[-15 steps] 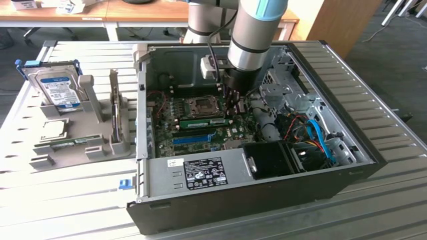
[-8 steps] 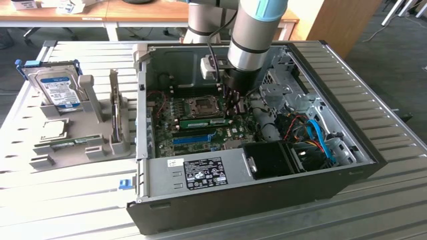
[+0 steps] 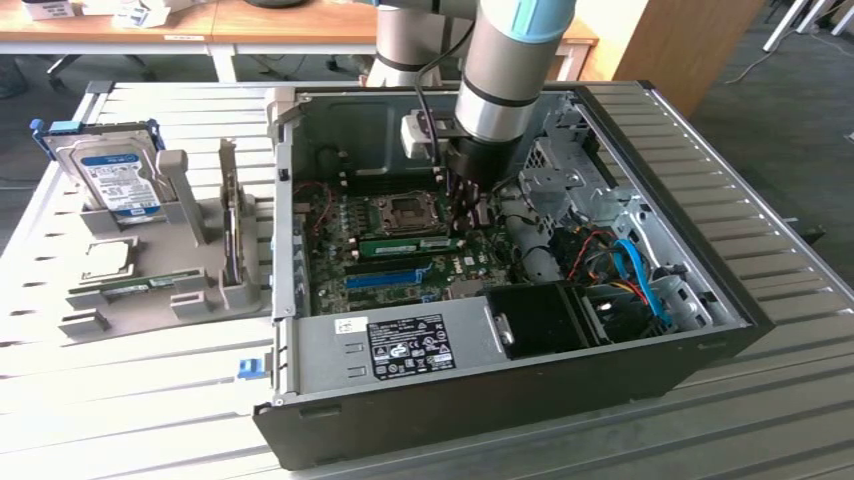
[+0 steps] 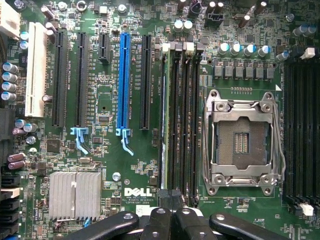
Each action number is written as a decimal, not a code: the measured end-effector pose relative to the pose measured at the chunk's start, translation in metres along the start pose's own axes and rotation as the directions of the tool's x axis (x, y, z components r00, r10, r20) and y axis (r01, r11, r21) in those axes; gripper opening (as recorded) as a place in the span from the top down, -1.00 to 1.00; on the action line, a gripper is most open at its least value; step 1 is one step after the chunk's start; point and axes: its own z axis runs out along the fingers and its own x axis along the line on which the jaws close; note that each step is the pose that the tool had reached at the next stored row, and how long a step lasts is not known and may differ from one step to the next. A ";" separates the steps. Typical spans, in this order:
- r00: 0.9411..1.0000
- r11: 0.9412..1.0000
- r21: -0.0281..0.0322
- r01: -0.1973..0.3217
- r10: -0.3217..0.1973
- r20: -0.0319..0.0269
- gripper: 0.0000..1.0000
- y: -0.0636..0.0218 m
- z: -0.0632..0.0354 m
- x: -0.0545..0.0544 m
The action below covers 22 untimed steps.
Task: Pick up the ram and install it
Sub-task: 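Press down the ram until it locks into place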
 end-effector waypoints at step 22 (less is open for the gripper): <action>1.000 1.000 -0.001 0.000 0.000 -0.001 0.79 0.0045 -0.0221 -0.001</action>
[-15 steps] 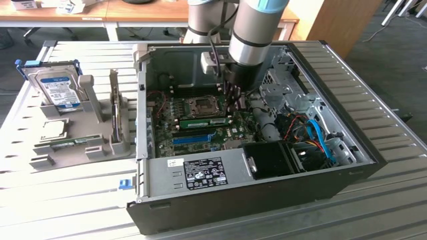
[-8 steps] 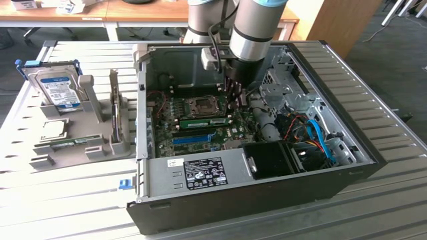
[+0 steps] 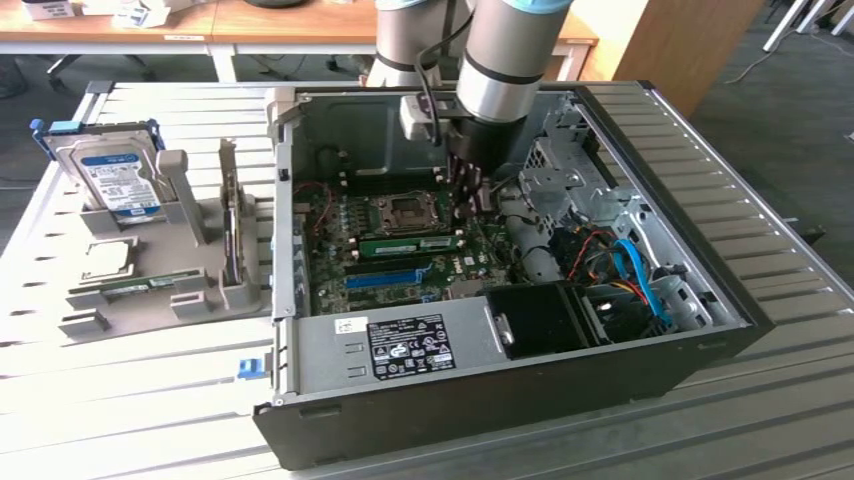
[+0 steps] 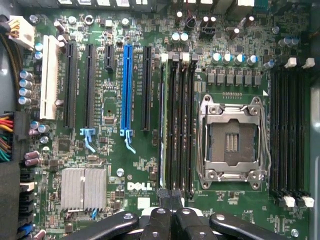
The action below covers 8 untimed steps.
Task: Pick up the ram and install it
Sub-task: 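Press down the ram until it locks into place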
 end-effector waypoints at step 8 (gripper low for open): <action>1.000 1.000 0.000 0.000 0.000 0.000 0.79 0.0219 0.0015 0.000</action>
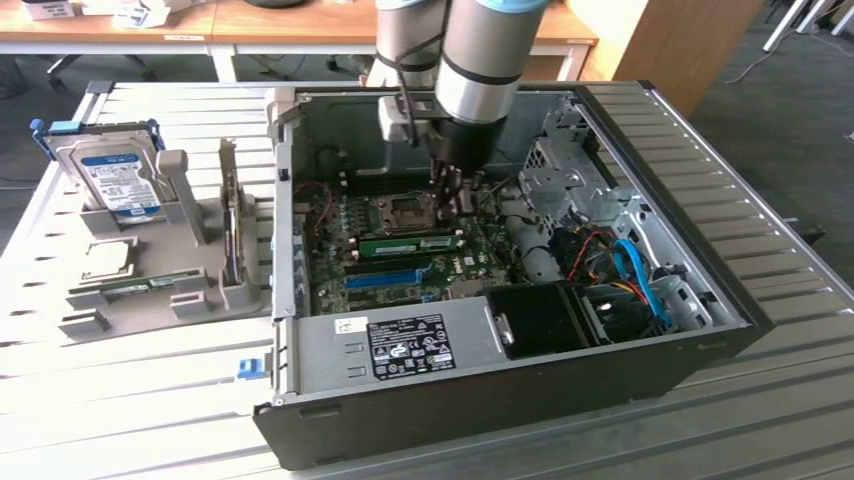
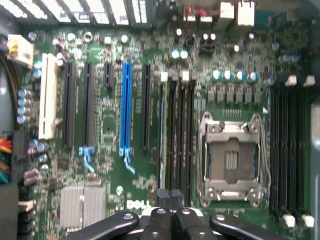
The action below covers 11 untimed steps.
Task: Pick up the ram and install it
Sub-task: 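Press down the ram until it locks into place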
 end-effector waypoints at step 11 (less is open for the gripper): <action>1.000 1.000 0.000 0.000 0.000 0.000 0.79 0.0341 0.0017 0.000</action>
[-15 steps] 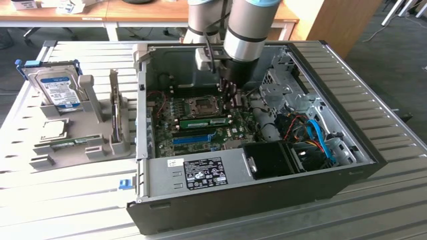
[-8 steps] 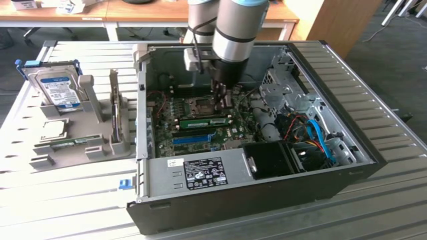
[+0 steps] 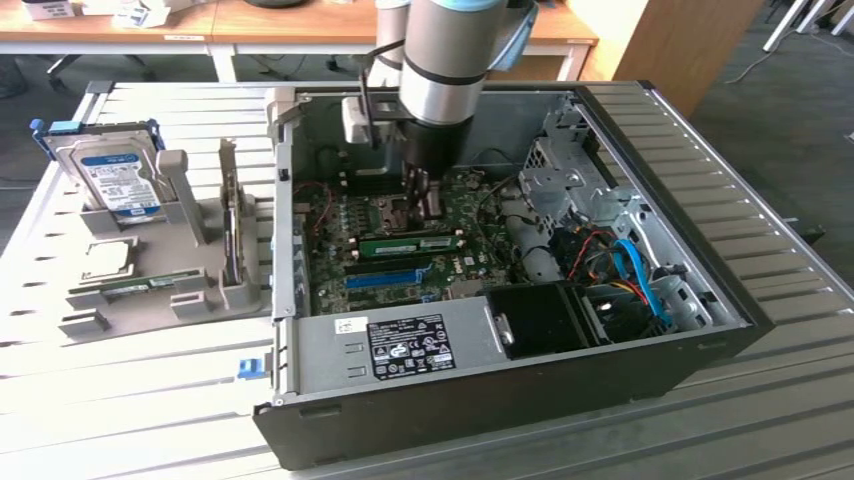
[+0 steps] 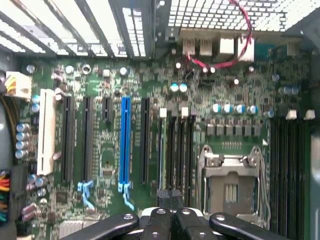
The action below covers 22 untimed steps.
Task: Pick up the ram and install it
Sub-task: 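Press down the ram until it locks into place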
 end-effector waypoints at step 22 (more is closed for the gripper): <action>1.000 1.000 0.000 0.000 0.000 0.000 0.79 0.0260 0.0013 0.001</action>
